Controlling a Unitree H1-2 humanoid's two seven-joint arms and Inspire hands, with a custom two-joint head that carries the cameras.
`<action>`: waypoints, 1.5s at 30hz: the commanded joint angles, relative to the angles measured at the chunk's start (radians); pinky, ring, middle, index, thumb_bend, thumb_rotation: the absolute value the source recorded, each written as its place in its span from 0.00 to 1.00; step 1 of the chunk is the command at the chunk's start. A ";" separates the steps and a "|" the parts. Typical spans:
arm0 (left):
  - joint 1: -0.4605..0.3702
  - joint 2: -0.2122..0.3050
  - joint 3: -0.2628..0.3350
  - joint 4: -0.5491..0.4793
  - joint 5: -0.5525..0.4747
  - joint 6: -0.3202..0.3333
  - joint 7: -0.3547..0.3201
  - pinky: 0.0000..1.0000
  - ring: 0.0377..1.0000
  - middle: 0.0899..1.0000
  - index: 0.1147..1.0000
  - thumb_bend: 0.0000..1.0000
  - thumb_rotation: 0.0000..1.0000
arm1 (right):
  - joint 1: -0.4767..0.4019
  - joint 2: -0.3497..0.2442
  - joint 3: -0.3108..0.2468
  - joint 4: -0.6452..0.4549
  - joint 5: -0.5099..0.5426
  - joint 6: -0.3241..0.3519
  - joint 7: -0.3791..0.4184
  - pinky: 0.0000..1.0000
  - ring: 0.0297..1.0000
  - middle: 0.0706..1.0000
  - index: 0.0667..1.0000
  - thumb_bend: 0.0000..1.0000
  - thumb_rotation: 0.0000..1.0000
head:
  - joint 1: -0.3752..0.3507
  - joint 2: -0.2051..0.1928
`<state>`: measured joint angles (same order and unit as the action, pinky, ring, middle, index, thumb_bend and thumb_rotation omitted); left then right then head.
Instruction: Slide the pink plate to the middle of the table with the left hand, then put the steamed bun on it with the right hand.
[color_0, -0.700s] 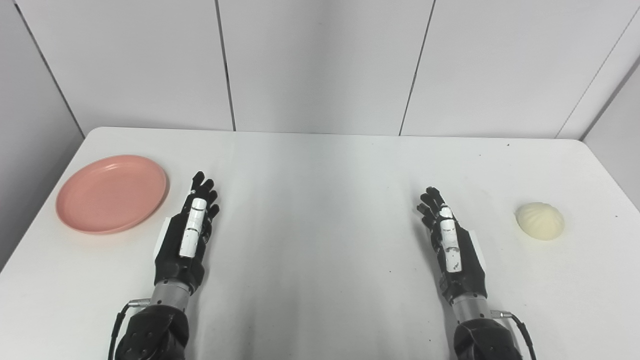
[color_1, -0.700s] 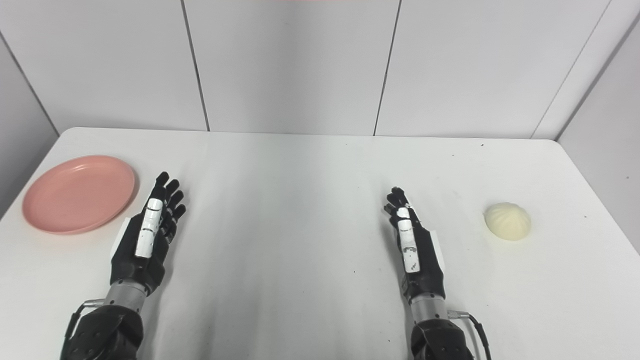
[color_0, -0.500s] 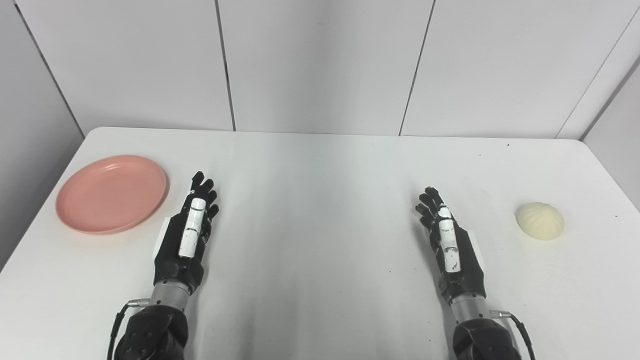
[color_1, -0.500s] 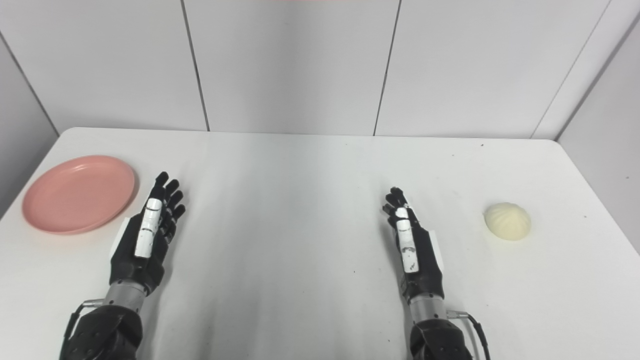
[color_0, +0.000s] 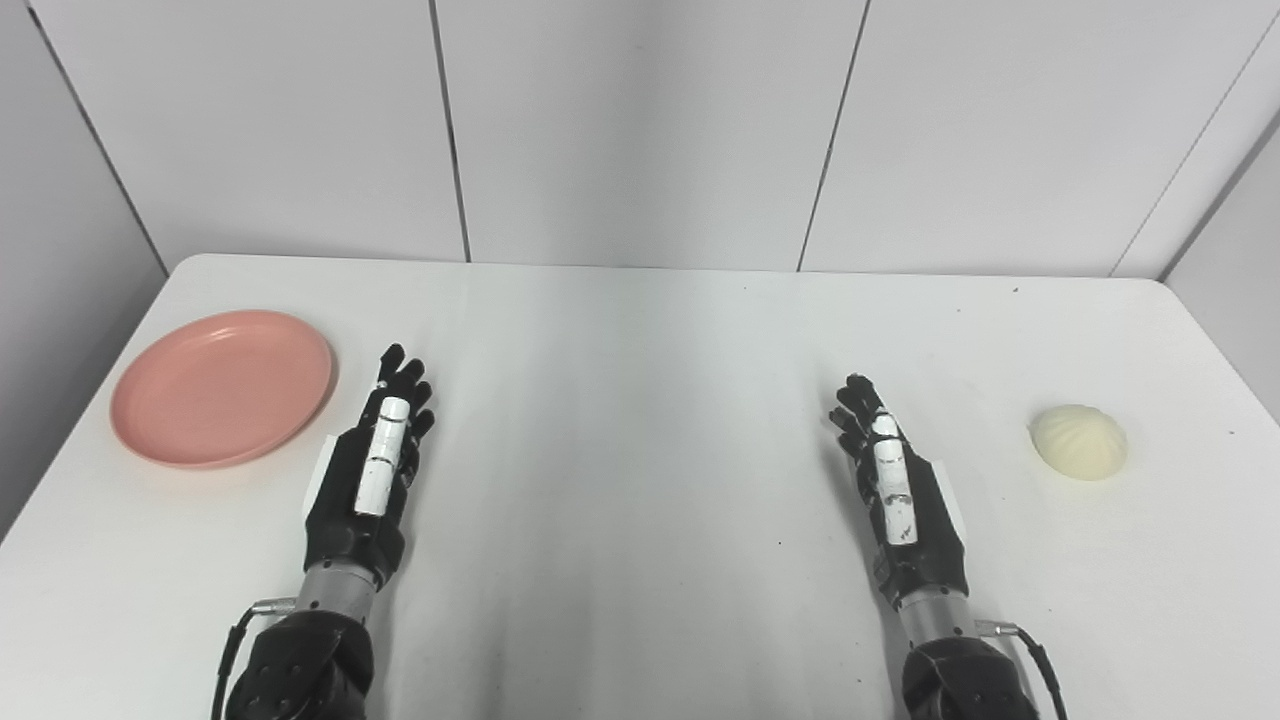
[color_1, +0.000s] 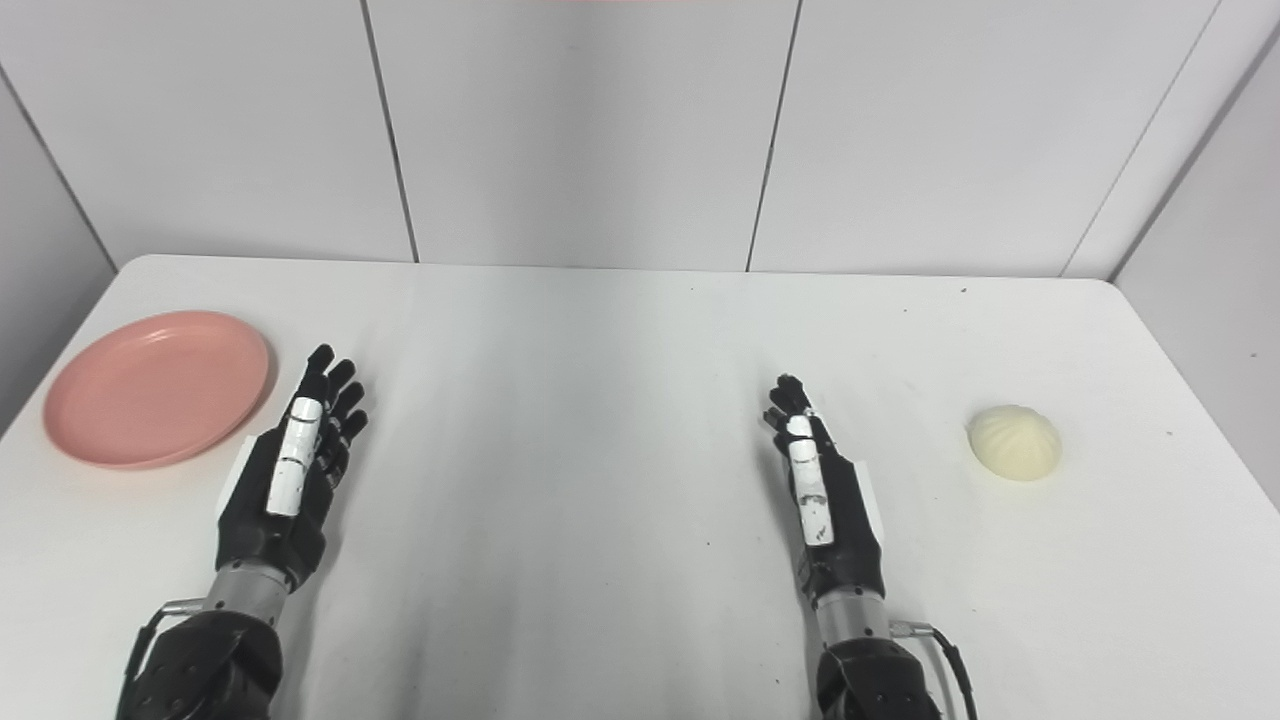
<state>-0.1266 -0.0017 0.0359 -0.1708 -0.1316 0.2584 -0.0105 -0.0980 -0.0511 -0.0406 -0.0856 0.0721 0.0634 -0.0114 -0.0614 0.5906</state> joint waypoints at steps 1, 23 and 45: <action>-0.037 0.006 -0.002 -0.018 0.005 -0.022 -0.007 1.00 1.00 1.00 1.00 0.81 0.86 | -0.029 -0.003 -0.001 -0.018 0.006 -0.020 0.013 0.97 0.91 0.92 0.91 0.82 1.00 | 0.001 0.000; -0.027 -0.028 -0.030 0.038 0.032 -0.076 -0.002 1.00 1.00 1.00 1.00 0.76 0.86 | -0.019 -0.035 -0.026 0.049 0.045 -0.082 0.044 0.97 0.91 0.92 0.91 0.82 0.99 | 0.134 -0.087; -0.028 -0.077 -0.083 0.148 0.104 -0.189 0.016 1.00 0.99 1.00 1.00 0.65 0.93 | -0.025 -0.084 -0.074 0.178 0.116 -0.180 0.119 1.00 0.93 0.94 0.93 0.71 1.00 | 0.266 -0.193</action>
<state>-0.1294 -0.0741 -0.0374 -0.0162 -0.0355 0.1018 0.0105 -0.1455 -0.1332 -0.1070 0.0553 0.1832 -0.0581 0.0984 0.2056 0.3973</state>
